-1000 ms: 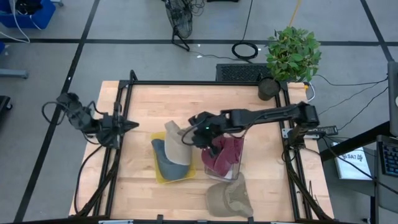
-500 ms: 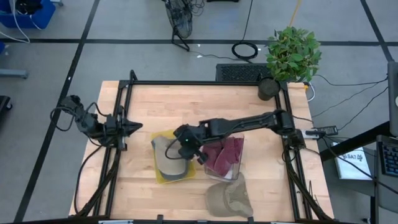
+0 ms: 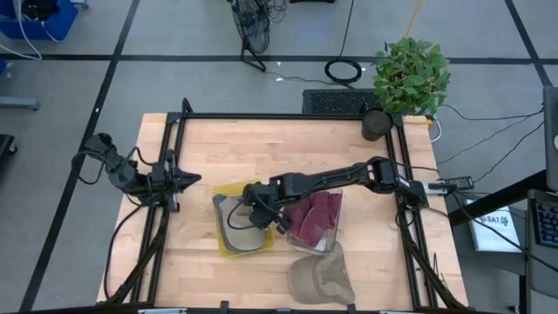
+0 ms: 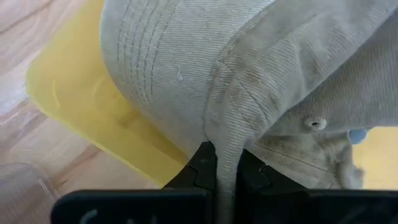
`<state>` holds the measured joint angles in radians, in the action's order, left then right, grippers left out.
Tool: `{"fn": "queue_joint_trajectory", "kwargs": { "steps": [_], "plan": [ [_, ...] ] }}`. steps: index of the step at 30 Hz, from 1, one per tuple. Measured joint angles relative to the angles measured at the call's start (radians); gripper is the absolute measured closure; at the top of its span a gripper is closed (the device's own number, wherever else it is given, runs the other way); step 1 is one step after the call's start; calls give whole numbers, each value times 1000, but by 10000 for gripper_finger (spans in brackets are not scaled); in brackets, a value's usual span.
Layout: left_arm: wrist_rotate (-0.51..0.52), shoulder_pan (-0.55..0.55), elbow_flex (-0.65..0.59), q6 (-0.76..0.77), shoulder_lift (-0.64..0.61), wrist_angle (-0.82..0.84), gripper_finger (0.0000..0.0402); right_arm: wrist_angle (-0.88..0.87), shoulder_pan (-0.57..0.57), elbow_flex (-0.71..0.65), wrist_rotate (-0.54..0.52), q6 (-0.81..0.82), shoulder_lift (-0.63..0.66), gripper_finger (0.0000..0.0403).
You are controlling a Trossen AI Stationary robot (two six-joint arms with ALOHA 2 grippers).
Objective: Pick & Place hat
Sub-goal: Put the top brown cap into the yellow bin
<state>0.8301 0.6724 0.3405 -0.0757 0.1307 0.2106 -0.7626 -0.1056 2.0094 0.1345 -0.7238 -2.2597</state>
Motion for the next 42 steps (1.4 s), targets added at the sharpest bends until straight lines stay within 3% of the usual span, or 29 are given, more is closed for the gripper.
{"fn": "queue_joint_trajectory", "kwargs": {
  "steps": [7,17,28,35,42],
  "plan": [
    [-47,0,-28,37,14,-3,375,9,14,0,43,1,-9,392],
    [-70,0,-167,12,63,-230,371,74,10,-3,51,24,-12,385],
    [-71,0,-194,-21,92,-292,371,115,-11,-7,40,54,4,314],
    [-71,0,-194,-23,92,-293,371,137,-43,-7,-97,56,17,265],
    [-71,0,-194,-24,92,-293,371,148,-57,-6,-167,85,52,255]
  ]
}}
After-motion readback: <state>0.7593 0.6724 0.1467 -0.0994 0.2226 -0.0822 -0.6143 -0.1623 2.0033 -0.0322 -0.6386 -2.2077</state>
